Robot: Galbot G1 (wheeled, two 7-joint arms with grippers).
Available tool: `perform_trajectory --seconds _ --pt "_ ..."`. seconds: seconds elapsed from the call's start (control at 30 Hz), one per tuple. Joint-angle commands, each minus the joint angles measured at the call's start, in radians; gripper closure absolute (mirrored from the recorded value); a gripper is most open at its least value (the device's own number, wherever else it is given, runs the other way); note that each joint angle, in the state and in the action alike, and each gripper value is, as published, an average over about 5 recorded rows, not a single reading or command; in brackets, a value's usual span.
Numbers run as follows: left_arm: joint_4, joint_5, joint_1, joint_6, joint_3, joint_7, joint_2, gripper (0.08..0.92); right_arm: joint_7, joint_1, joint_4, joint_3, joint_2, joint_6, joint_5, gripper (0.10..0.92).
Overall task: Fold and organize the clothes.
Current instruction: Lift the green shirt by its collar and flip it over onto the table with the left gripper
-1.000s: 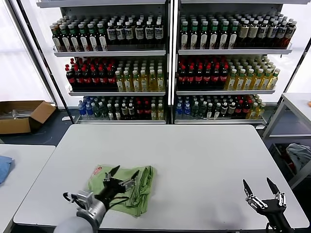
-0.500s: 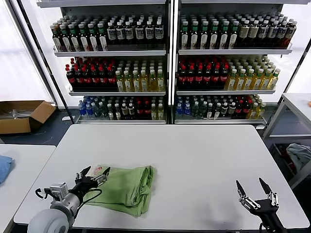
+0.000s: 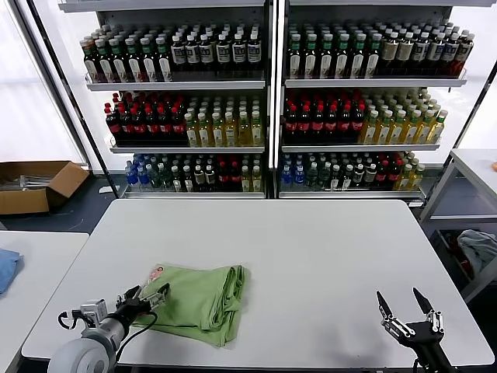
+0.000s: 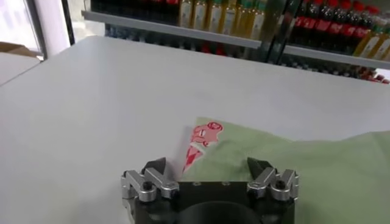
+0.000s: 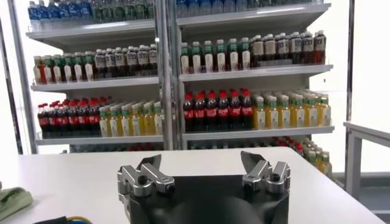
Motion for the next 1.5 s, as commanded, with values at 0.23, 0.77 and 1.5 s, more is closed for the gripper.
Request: perform_trajectory --seconds 0.23,0.77,1.5 --pt "0.024 -0.048 0.01 0.013 0.009 -0.003 -0.024 0.335 -0.001 -0.002 0.0 0.001 -0.002 0.002 0.001 0.203" --pt "-0.032 -0.057 0.035 -0.035 -0.022 -0.026 -0.034 0.79 0.0 0.008 -0.003 -0.001 -0.019 -0.006 0.005 0.203" --pt "-0.019 -0.158 0.109 -0.008 -0.505 -0.061 0.123 0.842 0.002 0.044 -0.025 -0.058 -0.057 0.008 0.04 0.203"
